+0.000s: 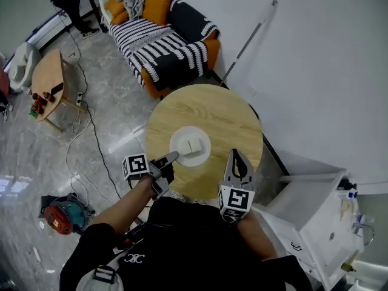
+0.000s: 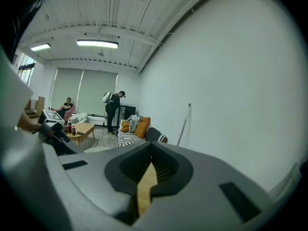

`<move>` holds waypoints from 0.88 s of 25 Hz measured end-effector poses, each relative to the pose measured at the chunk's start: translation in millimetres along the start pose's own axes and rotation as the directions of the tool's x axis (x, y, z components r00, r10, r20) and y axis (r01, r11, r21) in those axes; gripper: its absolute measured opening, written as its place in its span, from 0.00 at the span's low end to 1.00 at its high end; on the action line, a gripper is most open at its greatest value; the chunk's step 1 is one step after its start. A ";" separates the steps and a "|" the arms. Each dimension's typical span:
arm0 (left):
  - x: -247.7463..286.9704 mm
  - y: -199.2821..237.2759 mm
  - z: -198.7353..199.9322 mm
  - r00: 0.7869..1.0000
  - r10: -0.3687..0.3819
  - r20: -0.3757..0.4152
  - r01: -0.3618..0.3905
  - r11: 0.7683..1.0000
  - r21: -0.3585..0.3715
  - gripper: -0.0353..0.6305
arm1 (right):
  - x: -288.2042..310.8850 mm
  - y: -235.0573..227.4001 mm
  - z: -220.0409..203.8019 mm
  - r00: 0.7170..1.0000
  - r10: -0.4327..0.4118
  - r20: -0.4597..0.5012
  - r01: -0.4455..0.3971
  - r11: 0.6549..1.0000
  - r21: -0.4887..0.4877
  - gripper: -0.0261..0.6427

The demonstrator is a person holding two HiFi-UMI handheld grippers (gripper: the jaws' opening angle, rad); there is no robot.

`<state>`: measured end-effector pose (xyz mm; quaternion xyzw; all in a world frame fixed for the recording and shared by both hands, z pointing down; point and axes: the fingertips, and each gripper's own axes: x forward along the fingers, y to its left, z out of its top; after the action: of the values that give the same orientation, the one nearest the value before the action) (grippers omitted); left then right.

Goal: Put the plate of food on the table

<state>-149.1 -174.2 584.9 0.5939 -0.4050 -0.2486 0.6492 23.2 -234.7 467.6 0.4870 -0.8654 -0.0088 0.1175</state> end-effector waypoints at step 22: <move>82.9 65.6 39.0 0.992 -0.004 -0.123 0.000 1.000 -0.030 0.09 | -27.2 -78.9 -29.6 0.949 -0.268 -0.166 0.269 0.963 -0.014 0.05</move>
<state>-146.0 -251.8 666.5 0.5985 -0.3599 -0.2183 0.6816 109.4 -250.2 480.8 0.5996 -0.7784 0.0197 0.1849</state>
